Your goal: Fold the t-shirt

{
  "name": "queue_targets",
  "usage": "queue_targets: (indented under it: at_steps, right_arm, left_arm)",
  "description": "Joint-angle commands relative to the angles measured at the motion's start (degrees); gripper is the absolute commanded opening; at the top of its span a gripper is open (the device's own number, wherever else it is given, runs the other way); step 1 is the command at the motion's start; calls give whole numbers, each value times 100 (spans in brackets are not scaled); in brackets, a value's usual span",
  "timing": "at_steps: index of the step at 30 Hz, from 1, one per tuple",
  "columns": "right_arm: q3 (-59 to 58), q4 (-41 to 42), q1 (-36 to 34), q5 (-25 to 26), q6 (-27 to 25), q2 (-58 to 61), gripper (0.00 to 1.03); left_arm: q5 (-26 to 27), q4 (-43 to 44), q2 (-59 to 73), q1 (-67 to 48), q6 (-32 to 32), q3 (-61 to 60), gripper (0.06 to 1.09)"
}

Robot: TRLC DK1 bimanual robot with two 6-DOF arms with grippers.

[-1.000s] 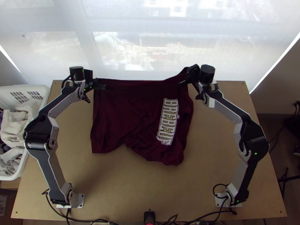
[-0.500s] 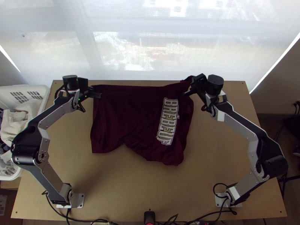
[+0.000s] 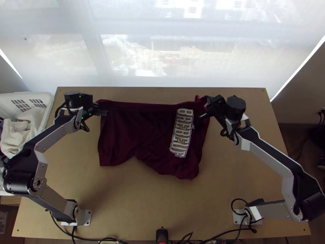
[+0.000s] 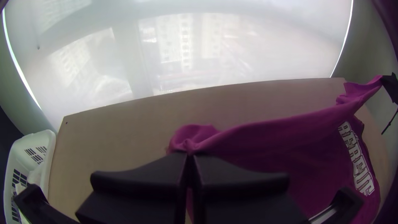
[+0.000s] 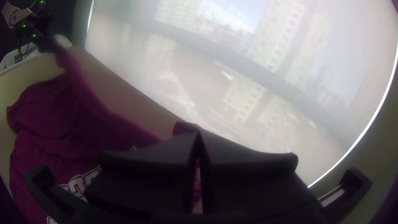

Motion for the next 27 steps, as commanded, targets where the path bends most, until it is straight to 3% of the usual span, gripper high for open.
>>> queue_targets:
  at_steps: [1,13,15,17,19,20,22,23,24,27]
  right_arm:
    - [-675,-77,206,7,74,-467,2]
    - [-1246,-85,311,7,101,-511,5]
    - [-1325,-94,311,7,74,-494,14]
    - [-1404,-103,302,7,74,-503,27]
    - [-1457,-173,294,7,74,-538,28]
    - [-1483,-182,294,16,83,-573,32]
    - [-1527,-235,294,16,92,-661,57]
    - [-1527,-279,294,16,101,-705,79]
    - [-1510,-358,294,16,101,-740,99]
    - [-1545,-437,294,34,109,-995,99]
  left_arm:
    - [22,123,-308,-80,-1,-635,9]
    - [22,316,-378,-151,-1,-1259,9]
    - [13,316,-378,-151,-19,-1312,9]
    - [22,255,-378,-151,-45,-1347,21]
    - [22,167,-422,-160,-54,-1409,23]
    - [22,96,-466,-160,-80,-1444,30]
    - [31,-115,-589,-186,-98,-1514,49]
    - [31,-229,-668,-195,-151,-1540,69]
    - [40,-431,-747,-212,-160,-1549,78]
    - [172,-906,-1143,-256,-212,-1637,86]
